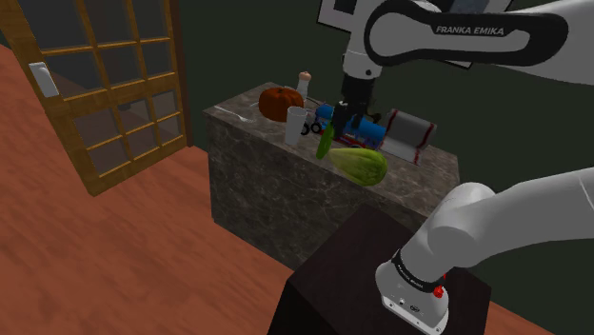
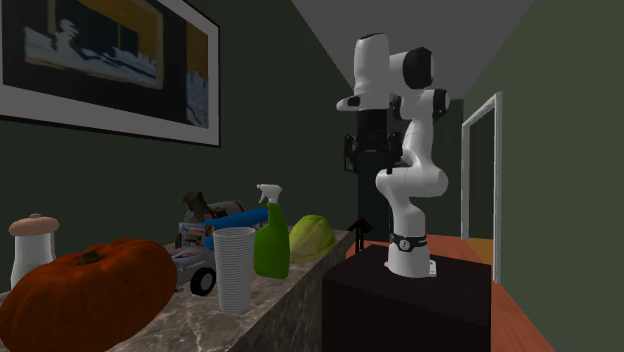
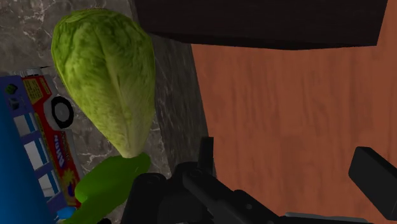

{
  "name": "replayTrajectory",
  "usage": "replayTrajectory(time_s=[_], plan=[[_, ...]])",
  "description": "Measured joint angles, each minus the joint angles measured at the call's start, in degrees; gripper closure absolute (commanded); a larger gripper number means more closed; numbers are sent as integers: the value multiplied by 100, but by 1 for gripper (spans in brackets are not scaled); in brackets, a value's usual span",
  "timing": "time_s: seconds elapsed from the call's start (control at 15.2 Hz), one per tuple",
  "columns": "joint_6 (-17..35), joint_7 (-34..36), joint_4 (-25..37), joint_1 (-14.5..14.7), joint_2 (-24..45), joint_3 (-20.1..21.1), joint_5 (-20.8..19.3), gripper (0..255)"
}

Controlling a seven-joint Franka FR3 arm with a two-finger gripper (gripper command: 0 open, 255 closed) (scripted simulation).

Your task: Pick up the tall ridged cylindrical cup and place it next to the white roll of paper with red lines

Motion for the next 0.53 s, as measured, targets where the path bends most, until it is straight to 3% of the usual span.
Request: replayTrajectory(time_s=[0.53], plan=[[1025, 421, 778, -232, 1578, -15, -143, 0]])
